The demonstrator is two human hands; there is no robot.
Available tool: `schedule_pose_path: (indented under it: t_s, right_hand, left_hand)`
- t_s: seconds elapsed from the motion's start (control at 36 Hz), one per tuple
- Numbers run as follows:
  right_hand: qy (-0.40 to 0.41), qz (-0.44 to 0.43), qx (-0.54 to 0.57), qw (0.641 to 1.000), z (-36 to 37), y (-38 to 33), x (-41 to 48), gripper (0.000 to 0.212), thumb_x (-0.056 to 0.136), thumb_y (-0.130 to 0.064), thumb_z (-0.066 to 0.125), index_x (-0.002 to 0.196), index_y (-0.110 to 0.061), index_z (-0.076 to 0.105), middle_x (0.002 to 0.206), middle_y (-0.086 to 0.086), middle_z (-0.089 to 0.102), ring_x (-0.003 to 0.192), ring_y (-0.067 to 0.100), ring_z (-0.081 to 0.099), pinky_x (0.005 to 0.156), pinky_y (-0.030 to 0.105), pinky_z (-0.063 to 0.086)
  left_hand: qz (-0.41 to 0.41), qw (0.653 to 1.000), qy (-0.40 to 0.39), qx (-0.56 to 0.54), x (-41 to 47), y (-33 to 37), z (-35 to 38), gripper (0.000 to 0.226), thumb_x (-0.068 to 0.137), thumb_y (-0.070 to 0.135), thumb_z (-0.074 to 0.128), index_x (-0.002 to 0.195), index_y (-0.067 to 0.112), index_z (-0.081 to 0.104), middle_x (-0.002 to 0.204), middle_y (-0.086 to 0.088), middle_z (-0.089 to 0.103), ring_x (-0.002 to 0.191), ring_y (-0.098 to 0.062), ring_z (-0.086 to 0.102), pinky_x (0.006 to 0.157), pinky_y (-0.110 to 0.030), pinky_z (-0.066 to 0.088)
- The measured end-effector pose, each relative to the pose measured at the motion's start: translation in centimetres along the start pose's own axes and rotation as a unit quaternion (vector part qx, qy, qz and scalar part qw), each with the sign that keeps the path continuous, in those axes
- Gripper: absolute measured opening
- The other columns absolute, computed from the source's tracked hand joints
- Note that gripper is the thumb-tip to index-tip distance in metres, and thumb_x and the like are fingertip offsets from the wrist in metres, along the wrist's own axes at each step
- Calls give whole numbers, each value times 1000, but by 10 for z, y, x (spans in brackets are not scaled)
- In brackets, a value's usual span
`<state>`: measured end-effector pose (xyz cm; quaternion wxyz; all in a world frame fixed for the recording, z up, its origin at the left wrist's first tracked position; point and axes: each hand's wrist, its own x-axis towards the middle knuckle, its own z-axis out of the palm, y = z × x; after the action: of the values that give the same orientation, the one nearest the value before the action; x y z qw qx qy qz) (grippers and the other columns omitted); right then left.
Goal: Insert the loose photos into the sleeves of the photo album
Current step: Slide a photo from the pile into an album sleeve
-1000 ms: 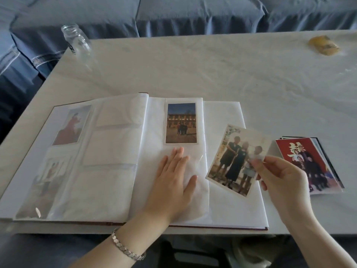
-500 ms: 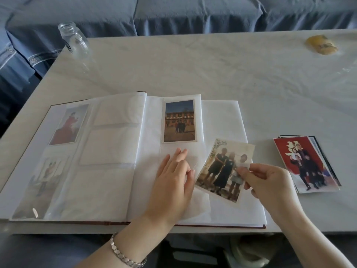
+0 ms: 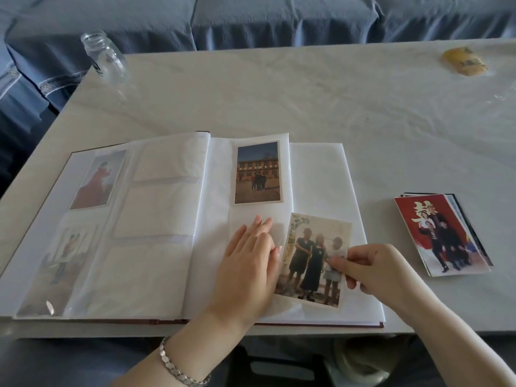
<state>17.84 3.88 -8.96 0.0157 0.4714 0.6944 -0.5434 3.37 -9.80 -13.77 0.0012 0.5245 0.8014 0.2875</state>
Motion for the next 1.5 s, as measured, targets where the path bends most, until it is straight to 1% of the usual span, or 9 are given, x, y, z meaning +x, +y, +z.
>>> schedule_pose_path:
  t_s: [0.42,0.61,0.75,0.92,1.08,1.17,1.25,1.42,1.5]
  right_hand:
    - [-125,81,-28,988,-3,-13,13,27,100,-26,37,87,-13,55,64,-2,65,52,7,56,49,15,35]
    - [-166,80,-95,978,-11,-15,19,26,100,-28,37,89,-13,55,70,3,66,52,8,50,46,13,31]
    - [-204,85,-108,969,-15,-20,21,26,100,-27,37,85,-14,54,56,-5,63,41,6,48,46,12,29]
    - [-216,62,-120,967,-8,-26,26,27,100,-29,36,89,-13,55,77,5,68,50,7,50,45,11,31]
    - [-206,15,-90,974,10,-30,25,29,98,-30,40,82,-12,56,78,5,69,44,5,52,39,11,30]
    - [-173,1,-47,984,17,-25,21,28,96,-29,44,84,-9,59,70,1,68,42,5,53,38,11,31]
    - [-152,-7,17,988,20,-22,14,26,95,-24,48,85,-6,63,57,-5,65,41,5,52,39,12,33]
    - [-139,-55,51,988,28,-23,5,21,93,-22,50,85,-11,65,56,-5,65,42,5,53,42,15,37]
    - [-135,-71,48,987,30,-25,2,21,93,-22,48,83,-12,64,50,-5,62,39,5,50,42,16,37]
  left_hand:
    - [2,1000,2,11,0,2,-2,38,97,26,35,115,2,58,113,-8,67,123,-22,52,104,-42,40]
    - [-2,1000,-11,7,0,2,-2,24,93,28,42,75,18,53,122,-8,63,125,-20,49,111,-27,24]
    - [-3,1000,-12,24,1,6,-3,24,94,30,41,75,19,51,120,-7,64,124,-23,52,105,-46,28]
    - [-8,999,-35,21,0,5,-1,26,95,31,40,86,14,57,122,-8,64,124,-24,52,105,-45,29]
    - [-79,994,-37,-61,-2,9,-12,27,95,39,37,94,20,55,143,-4,44,139,-17,28,112,-40,23]
    - [-155,982,-10,-104,2,6,-26,36,90,39,46,120,19,48,151,2,26,141,-11,18,109,-22,24]
    - [-242,958,25,-152,11,0,-38,47,88,30,56,130,16,40,135,7,36,129,-10,37,86,-1,33]
    - [-394,862,36,-318,26,-7,-51,51,86,16,65,131,15,40,120,7,48,106,-13,55,83,-23,46]
    - [-423,837,28,-346,30,-7,-55,52,87,15,63,133,16,39,122,6,49,101,-9,55,81,-22,44]
